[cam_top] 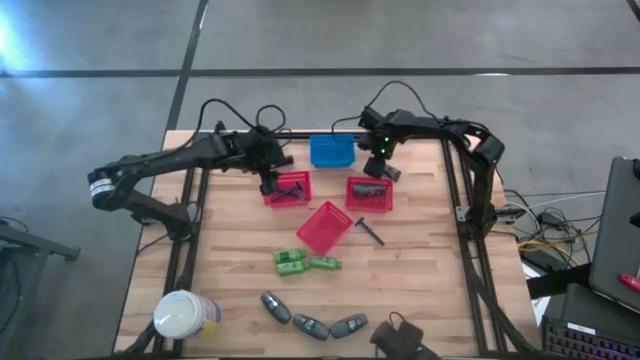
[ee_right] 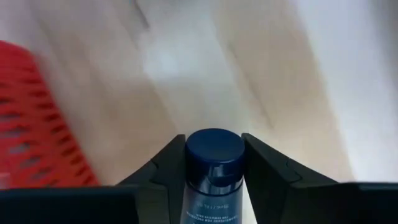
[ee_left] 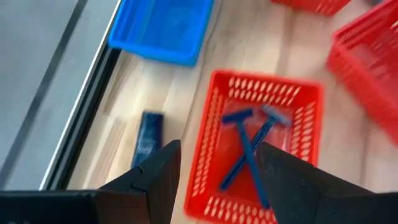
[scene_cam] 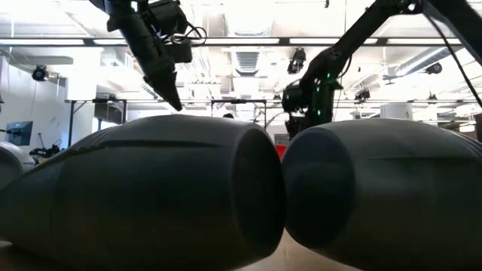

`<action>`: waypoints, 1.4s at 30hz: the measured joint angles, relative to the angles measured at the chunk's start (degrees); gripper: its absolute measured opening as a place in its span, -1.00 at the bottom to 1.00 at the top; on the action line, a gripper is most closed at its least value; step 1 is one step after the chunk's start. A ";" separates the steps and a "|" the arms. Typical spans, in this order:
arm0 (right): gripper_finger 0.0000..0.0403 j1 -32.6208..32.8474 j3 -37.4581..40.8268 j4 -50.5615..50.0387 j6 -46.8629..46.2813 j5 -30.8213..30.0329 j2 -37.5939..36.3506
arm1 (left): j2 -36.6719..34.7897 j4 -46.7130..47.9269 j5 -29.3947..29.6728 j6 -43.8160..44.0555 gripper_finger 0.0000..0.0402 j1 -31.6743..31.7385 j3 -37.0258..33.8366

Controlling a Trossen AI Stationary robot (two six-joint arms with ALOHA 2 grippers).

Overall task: Pick & Place Travel size toiletries
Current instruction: Put the dark blue shaving cream into the blue bin

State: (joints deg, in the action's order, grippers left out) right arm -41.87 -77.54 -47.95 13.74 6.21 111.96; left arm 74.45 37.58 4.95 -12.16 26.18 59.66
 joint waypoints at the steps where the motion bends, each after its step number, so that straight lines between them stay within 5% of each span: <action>1: -0.41 -0.02 -0.37 -0.18 -0.44 0.03 -1.21 | -0.24 1.06 1.02 0.02 0.06 0.10 0.00; 13: -0.41 2.50 -18.31 -0.38 -4.38 5.86 -4.81 | -3.93 4.72 2.58 1.59 0.06 7.07 -0.37; 29: -0.34 5.94 -42.44 -0.30 7.25 3.57 19.00 | -5.50 1.85 0.15 1.25 0.06 10.99 -5.21; 42: 0.29 6.04 -43.42 -2.91 7.05 2.60 18.67 | -5.27 -0.69 -4.31 -3.41 0.06 12.09 -5.81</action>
State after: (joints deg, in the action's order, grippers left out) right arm -35.82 -120.97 -50.85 20.79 8.82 130.63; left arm 69.18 36.89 0.64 -15.57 38.27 53.84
